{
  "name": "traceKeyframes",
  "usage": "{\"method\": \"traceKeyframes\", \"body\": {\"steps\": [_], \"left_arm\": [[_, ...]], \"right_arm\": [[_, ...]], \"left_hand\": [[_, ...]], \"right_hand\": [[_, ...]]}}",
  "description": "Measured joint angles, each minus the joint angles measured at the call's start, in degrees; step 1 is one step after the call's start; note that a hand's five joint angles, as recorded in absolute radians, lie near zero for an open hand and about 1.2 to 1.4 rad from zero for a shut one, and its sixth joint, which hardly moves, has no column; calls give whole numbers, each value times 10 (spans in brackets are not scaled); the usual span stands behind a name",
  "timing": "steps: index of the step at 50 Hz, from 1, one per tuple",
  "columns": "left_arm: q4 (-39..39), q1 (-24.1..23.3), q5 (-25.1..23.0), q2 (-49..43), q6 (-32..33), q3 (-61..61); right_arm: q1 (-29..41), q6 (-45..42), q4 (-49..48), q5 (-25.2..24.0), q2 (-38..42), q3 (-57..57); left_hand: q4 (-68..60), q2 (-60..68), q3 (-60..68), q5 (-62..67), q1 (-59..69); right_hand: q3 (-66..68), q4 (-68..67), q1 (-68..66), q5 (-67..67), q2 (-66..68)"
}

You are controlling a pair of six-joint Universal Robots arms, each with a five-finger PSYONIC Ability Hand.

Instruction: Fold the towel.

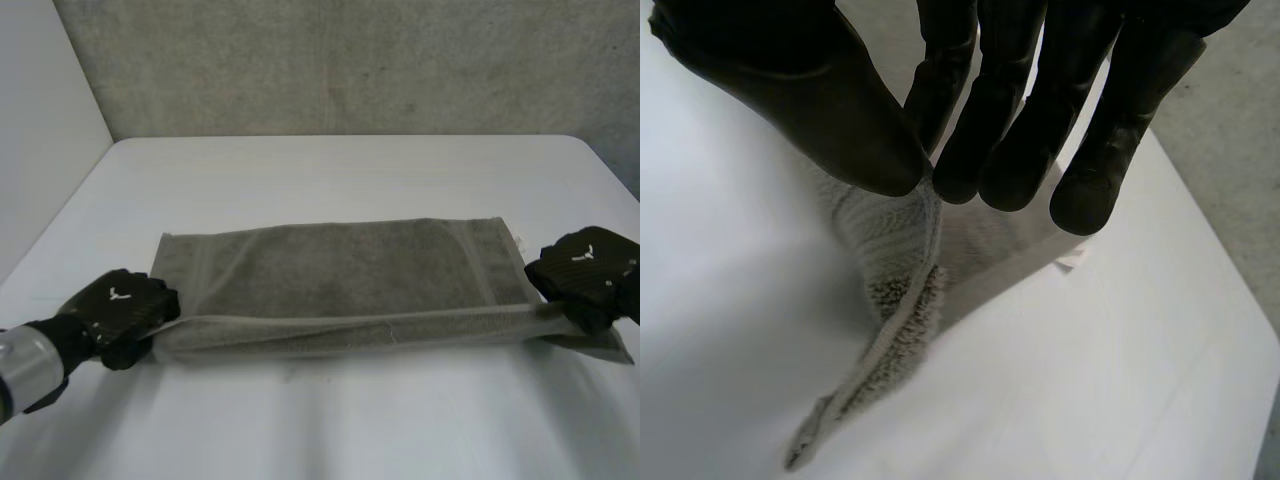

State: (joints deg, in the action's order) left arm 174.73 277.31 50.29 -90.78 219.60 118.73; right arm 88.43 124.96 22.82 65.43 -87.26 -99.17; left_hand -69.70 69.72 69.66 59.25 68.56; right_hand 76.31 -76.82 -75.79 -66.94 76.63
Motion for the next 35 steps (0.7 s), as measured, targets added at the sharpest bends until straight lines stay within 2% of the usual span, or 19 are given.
{"method": "traceKeyframes", "body": {"steps": [8, 18, 24, 35], "left_arm": [[29, -53, 31, -149, -50, -116], [78, -104, 129, -305, -148, -337], [86, -129, 161, -387, -170, -450], [64, -161, 211, -517, -169, -617]], "right_arm": [[30, 0, -106, 12, 114, 68], [102, -22, -256, 50, 289, 212], [127, -30, -285, 59, 381, 305], [148, -28, -285, 81, 521, 467]], "left_hand": [[0, 0, 0, 0, 0], [0, 0, 0, 1, 0], [0, 0, 0, 2, 2], [-1, 0, 0, 2, 3]], "right_hand": [[0, 0, 0, 0, 0], [0, 0, 0, -6, 0], [0, 0, 0, -10, 0], [0, 0, 0, -11, 0]]}}
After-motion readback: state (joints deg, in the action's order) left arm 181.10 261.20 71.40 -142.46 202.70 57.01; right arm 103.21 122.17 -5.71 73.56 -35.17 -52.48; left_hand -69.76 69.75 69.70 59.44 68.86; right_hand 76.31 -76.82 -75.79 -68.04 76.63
